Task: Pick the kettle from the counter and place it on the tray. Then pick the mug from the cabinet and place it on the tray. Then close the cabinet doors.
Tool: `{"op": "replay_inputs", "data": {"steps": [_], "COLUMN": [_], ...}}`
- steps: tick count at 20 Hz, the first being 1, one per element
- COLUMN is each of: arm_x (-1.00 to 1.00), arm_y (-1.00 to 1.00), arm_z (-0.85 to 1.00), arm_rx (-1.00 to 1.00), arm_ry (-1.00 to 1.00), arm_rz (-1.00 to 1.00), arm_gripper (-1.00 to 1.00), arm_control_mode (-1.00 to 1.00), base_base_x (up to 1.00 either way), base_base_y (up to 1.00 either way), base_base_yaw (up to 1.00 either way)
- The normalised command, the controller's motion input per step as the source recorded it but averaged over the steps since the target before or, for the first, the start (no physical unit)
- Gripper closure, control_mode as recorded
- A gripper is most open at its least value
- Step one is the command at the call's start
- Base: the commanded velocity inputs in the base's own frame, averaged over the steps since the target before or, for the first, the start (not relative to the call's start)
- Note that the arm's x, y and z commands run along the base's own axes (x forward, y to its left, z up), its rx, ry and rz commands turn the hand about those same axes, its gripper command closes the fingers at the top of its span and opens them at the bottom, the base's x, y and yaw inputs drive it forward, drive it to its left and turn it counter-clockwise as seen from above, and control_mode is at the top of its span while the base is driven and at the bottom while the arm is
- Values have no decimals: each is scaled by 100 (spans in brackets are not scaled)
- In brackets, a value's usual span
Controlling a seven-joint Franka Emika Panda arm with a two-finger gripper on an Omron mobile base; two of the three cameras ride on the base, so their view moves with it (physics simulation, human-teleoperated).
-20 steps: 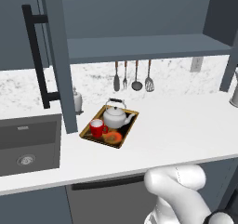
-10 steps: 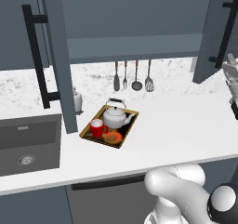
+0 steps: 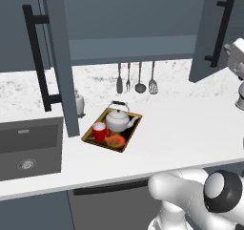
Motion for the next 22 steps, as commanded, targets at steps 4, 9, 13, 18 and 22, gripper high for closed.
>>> {"op": "replay_inputs", "data": {"steps": [4, 9, 13, 18, 22], "arm_x": [96, 93, 83, 79, 79], "arm_y": [0, 1, 14, 7, 10], "arm_z": [-19, -41, -21, -32, -44], "arm_rx": [-5, 0, 0, 0, 0], "arm_ry": [37, 9, 18, 16, 7], "arm_rz": [-2, 0, 0, 0, 0], "arm_gripper": [100, 100, 100, 100, 100], "arm_control_mode": [-100, -100, -100, -100, -100], "base_base_x": [0, 0, 0, 0, 0], "base_base_y": [0, 0, 0, 0, 0], "base_base_yaw": [0, 0, 0, 0, 0]}}
